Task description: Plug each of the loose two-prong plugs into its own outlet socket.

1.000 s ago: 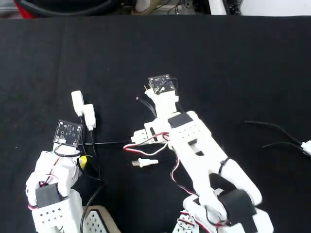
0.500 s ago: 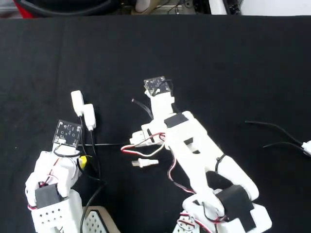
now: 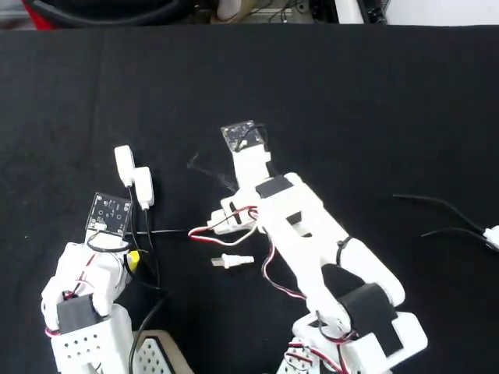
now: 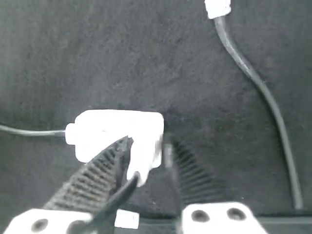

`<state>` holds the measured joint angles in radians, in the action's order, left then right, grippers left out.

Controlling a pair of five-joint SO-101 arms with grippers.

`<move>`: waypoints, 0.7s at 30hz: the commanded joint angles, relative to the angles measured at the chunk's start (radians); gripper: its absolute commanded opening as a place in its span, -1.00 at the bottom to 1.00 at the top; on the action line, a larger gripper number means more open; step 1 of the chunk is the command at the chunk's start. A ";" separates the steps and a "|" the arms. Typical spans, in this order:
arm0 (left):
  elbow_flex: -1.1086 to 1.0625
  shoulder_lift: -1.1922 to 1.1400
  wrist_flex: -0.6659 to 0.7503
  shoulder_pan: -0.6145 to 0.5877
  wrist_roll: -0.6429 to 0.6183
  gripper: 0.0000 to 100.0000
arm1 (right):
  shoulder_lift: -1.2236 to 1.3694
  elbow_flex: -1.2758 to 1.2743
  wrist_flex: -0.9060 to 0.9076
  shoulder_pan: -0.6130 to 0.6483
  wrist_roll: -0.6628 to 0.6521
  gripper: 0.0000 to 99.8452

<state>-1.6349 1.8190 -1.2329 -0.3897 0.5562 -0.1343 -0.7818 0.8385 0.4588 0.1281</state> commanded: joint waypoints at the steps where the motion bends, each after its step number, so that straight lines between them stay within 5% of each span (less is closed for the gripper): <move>1: 0.002 0.006 -0.006 -0.007 0.006 -0.45 | -0.005 0.005 0.048 0.009 -0.003 -0.60; 21: 0.001 0.006 -0.005 -0.005 0.006 -0.45 | -0.062 0.065 0.040 0.160 0.117 -0.59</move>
<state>-1.6410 1.8190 -1.2329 -0.3897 0.5562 -0.2079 -0.7848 0.8815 0.5999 0.2248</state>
